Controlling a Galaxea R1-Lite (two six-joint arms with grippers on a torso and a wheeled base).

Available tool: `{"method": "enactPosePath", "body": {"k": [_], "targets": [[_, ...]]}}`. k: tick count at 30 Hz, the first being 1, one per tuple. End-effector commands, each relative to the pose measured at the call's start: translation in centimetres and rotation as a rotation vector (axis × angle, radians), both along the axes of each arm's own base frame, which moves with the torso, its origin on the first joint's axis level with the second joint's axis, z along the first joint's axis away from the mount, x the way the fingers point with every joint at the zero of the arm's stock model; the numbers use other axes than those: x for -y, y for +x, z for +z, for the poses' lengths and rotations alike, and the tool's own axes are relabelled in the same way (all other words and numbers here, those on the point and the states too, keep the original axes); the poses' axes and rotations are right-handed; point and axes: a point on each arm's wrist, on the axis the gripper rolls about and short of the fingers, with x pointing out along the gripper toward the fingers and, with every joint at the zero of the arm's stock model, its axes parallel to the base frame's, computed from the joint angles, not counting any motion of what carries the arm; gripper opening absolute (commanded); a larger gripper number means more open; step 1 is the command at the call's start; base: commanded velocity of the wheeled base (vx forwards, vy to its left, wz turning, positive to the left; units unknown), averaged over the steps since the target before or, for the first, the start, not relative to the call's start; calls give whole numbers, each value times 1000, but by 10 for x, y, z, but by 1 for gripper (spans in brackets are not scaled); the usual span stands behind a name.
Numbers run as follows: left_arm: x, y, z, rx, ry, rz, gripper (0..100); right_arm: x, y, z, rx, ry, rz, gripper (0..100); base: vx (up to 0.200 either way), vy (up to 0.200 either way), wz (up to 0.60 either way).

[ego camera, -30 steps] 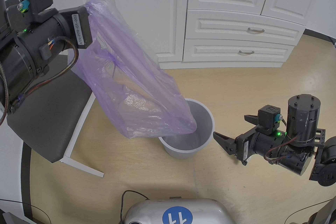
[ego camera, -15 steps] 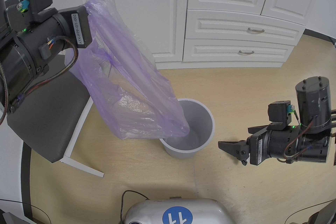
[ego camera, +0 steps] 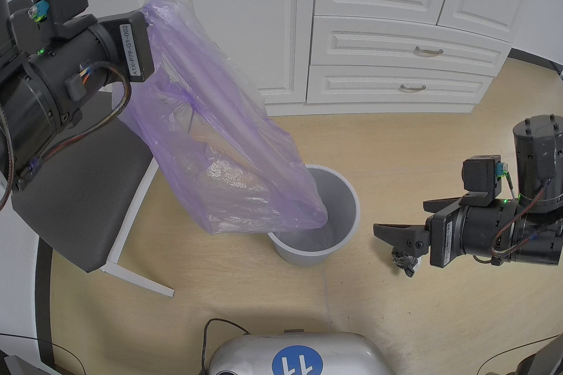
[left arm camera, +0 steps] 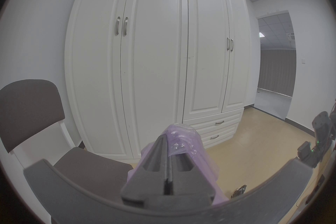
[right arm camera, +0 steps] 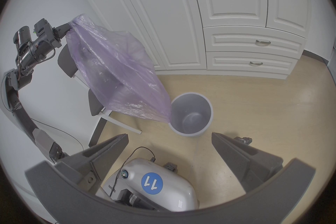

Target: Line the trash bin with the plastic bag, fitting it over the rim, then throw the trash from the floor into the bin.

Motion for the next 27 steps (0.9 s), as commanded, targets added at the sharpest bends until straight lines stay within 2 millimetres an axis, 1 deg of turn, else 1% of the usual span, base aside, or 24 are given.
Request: {"method": "enactPosePath", "body": {"k": [1,6,12,20,27], "targets": [[0,0,1,3,-3,0,0,0,-1,0,0,-1,1,100,0,0,0],[0,0,1,10,-7,1,0,0,-1,-1,2,-5,-7,100,0,0,0],[0,1,2,15,-11,4,0,-3,4,-7,-10,-32,-29,100,0,0,0],[2,3,5,23,-11,5,0,-4,6,-10,-18,-44,-37,100,0,0,0],[4,5,1,10,-6,6,0,-2,7,-11,-24,-37,-52,100,0,0,0]]}}
